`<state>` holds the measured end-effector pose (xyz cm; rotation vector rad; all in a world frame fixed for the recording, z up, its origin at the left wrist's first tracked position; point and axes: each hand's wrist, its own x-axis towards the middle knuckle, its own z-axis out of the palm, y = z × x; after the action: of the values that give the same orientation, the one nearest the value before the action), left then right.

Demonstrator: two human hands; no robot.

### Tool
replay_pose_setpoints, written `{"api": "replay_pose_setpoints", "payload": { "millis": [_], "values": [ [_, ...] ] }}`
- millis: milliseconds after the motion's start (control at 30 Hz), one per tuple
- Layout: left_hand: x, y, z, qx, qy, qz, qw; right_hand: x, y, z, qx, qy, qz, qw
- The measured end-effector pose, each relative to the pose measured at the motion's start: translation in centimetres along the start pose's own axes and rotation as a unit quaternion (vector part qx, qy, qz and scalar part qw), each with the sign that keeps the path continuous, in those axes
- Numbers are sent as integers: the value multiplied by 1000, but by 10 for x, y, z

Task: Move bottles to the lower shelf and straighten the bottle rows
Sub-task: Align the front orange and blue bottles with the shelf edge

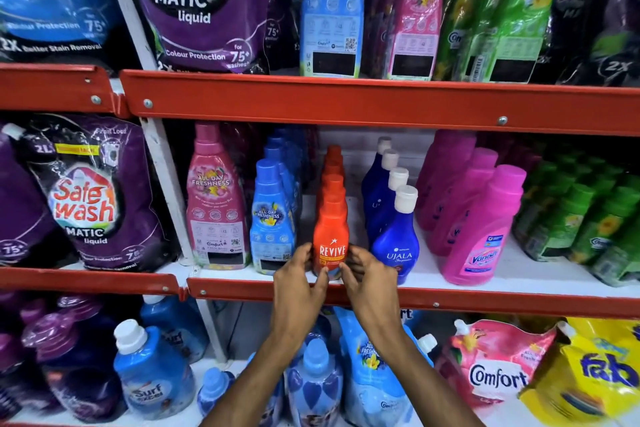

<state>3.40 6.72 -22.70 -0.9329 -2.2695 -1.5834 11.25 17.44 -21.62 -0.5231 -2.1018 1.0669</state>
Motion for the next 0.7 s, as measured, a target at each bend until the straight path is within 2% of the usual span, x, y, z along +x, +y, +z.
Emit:
{"api": "replay_pose_setpoints", "payload": {
  "millis": [200, 300, 400, 500, 600, 700],
  "values": [
    [0, 1, -2, 5, -1, 2, 1000, -1, 0, 0, 9, 3, -1, 1000],
    [-4, 3, -4, -14, 6, 4, 1000, -8, -1, -4, 18, 30, -29, 999],
    [-14, 6, -3, -38, 74, 5, 997, -18, 6, -17, 4, 101, -52, 994],
    [-24, 14, 6, -24, 124, 40, 991, -25, 18, -40, -20, 153, -78, 985],
    [-26, 24, 22, -36, 96, 60, 993, -27, 29, -62, -26, 189, -66, 979],
    [-25, 33, 41, -67, 38, 43, 996, -21, 36, -76, -24, 210, -39, 977]
  ]
}}
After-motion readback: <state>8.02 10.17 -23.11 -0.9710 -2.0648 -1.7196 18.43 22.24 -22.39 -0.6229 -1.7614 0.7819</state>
